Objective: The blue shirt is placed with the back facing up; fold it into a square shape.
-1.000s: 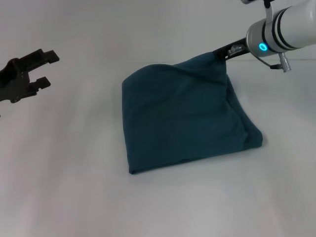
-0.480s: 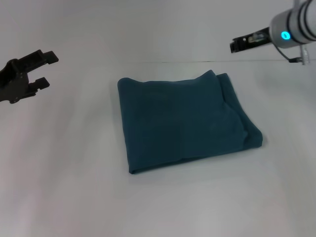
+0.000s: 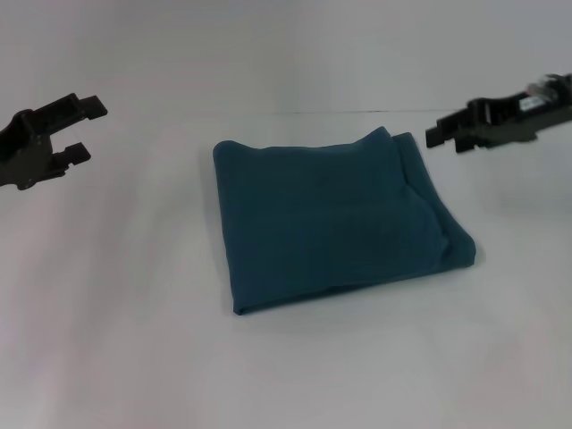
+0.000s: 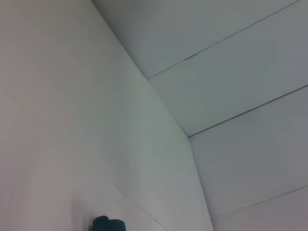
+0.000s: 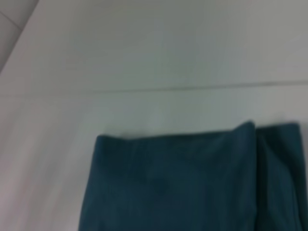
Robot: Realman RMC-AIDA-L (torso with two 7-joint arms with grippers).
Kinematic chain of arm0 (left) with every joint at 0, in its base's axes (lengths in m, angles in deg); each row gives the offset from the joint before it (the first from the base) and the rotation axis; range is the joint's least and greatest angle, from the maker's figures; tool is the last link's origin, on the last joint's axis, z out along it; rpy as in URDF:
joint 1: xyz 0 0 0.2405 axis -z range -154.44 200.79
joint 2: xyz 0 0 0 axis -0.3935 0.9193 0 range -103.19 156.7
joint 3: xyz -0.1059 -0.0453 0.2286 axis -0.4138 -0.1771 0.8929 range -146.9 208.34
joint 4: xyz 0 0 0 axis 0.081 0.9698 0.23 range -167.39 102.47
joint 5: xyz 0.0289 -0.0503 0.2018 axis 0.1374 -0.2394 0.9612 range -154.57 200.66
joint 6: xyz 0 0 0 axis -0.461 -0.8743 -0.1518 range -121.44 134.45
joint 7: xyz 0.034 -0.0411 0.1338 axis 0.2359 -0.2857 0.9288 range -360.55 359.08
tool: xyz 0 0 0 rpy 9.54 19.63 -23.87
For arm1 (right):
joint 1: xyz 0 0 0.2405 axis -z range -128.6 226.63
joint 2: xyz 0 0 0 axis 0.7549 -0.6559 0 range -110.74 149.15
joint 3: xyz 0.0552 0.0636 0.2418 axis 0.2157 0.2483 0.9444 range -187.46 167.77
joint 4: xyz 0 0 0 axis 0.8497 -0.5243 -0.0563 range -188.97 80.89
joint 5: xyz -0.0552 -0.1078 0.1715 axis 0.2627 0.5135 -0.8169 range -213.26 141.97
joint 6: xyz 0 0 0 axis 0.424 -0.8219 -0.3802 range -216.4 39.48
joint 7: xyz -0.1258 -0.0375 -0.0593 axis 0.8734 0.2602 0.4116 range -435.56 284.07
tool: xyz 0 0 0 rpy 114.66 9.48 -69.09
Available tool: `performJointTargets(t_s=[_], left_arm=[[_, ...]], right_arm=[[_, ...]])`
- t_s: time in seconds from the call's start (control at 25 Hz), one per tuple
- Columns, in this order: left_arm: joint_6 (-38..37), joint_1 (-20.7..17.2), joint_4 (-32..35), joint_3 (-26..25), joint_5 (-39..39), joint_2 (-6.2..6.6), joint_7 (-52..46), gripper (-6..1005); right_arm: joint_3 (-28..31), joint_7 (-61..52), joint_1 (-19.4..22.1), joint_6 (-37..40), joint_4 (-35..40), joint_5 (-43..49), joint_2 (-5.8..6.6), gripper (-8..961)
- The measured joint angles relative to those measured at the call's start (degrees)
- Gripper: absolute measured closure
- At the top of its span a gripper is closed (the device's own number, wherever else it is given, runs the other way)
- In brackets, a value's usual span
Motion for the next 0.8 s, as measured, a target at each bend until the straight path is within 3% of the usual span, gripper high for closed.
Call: performJointTargets(t_s=[0.16, 0.24, 0.48, 0.8], left_arm=[[-0.83, -0.04, 0.06, 0.17, 0.11, 0.15, 0.0, 91], [-1.09, -0.08, 0.06, 0.37, 0.25, 0.19, 0.0, 92], [-1.66, -0.08, 0.11, 0.56, 0.46, 0.24, 0.0, 93], [-4.52, 0.48, 0.06, 1.46, 4.21, 0.37, -0.35, 94]], right_arm=[[3.39, -0.17, 2.61, 6.49, 0.99, -0.94, 1.04, 547], [4.74, 0.14, 3.59, 8.41, 1.0, -1.06, 1.43, 338], [7.41, 0.78, 6.94, 12.44, 0.93, -1.31, 2.15, 272], [8.04, 1.95, 8.68, 13.1, 0.47, -3.3, 2.49, 277]])
